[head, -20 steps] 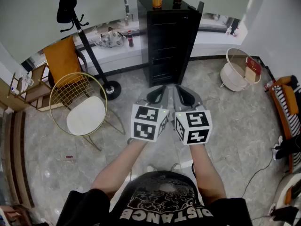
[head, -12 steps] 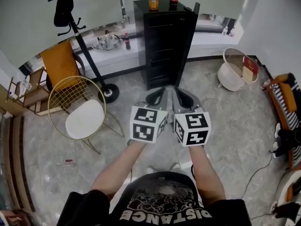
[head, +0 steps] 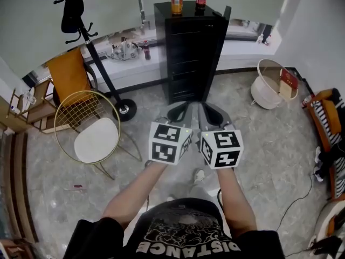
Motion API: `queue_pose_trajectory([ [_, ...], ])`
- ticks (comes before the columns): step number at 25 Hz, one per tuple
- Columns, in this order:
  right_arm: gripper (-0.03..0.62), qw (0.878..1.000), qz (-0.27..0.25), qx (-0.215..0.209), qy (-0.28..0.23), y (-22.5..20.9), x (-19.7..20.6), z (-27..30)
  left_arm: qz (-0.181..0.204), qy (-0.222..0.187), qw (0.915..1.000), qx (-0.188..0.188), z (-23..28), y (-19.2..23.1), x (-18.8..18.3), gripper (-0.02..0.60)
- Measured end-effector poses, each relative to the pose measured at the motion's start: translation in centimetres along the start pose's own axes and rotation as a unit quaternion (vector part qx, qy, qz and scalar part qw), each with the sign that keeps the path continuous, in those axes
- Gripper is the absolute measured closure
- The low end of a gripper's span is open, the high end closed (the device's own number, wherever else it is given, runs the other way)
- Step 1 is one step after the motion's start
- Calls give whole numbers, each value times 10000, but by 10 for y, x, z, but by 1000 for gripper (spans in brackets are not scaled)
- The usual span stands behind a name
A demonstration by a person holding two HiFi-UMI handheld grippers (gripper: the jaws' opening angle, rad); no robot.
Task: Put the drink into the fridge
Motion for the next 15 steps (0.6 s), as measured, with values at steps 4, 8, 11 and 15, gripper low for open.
queue_pose_trajectory([
  [4, 592, 9999, -45, -77, -54, -19, -6, 19, 29, -10, 10000, -57, 25, 5, -8, 577],
  [8, 592, 9998, -79, -191, -53, -45, -13, 39, 25, -16, 9999, -146, 55, 5, -20, 577],
  [11, 592, 9995, -105, -280, -77, -71, -18, 56, 27, -19, 9997, -224, 86, 4, -29, 577],
  [15, 592, 9990, -105, -436, -52, -114, -22, 82, -18, 23, 9993, -363, 132, 2, -41, 577],
])
Point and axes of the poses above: the fingertips, and each gripper's own axes: z forward along the fingers, y to its left, x out of its underside, the point moved 9 cm from there along -z, backward along the fingers, and after that the axes turned 2 degrees about x, right-handed, at the moved point
